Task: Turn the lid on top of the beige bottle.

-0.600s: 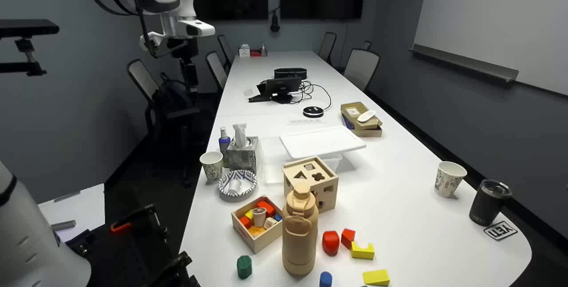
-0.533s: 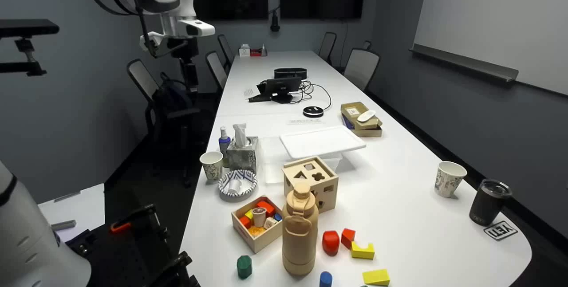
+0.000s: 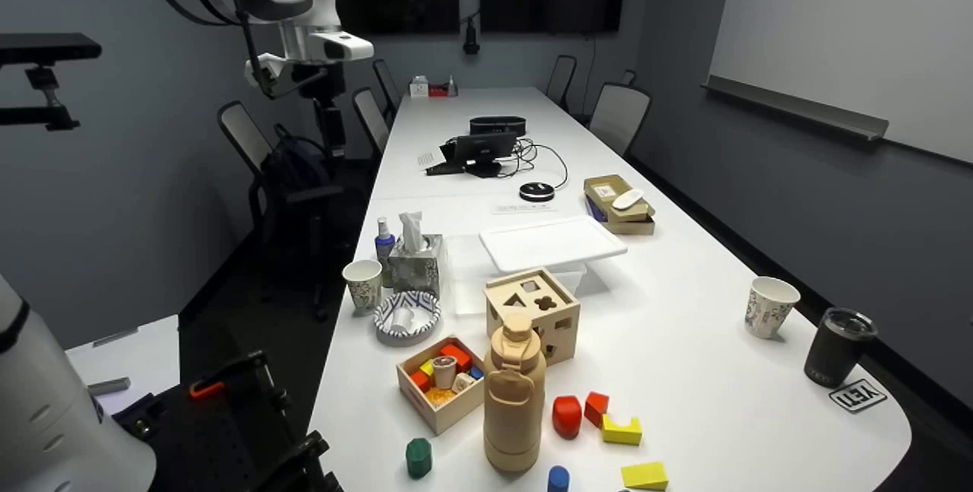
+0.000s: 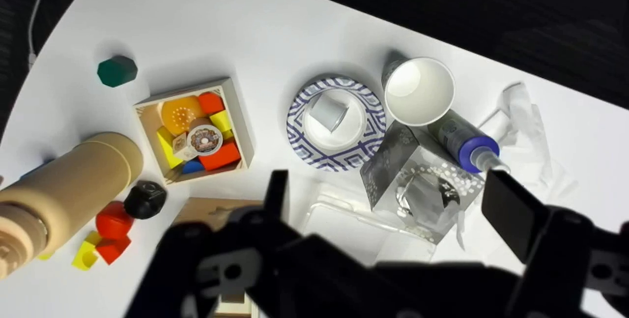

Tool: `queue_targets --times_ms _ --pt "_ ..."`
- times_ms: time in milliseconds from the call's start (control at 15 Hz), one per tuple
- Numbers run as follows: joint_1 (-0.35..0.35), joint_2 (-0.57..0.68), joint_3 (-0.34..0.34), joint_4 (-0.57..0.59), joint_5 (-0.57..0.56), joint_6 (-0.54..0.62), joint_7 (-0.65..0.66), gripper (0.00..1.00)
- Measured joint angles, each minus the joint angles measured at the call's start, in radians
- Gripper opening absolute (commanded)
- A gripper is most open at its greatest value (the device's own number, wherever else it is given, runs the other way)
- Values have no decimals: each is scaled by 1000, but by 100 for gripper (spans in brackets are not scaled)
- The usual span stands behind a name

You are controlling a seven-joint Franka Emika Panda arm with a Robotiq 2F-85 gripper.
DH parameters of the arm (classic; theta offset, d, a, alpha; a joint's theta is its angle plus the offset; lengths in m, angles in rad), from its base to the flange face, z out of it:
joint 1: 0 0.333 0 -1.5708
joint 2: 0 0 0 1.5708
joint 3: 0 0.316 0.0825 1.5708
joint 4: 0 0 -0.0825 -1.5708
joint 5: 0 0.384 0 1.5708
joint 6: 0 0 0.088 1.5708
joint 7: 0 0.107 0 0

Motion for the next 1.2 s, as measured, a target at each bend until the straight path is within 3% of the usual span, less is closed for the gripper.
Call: queue_targets --times_ms 267,733,1200 --pt "-34 -36 -97 -1 -22 43 0 100" --pt "-192 -89 -286 11 -40 44 -20 100" --pt "-273 41 -354 43 -46 96 -29 100"
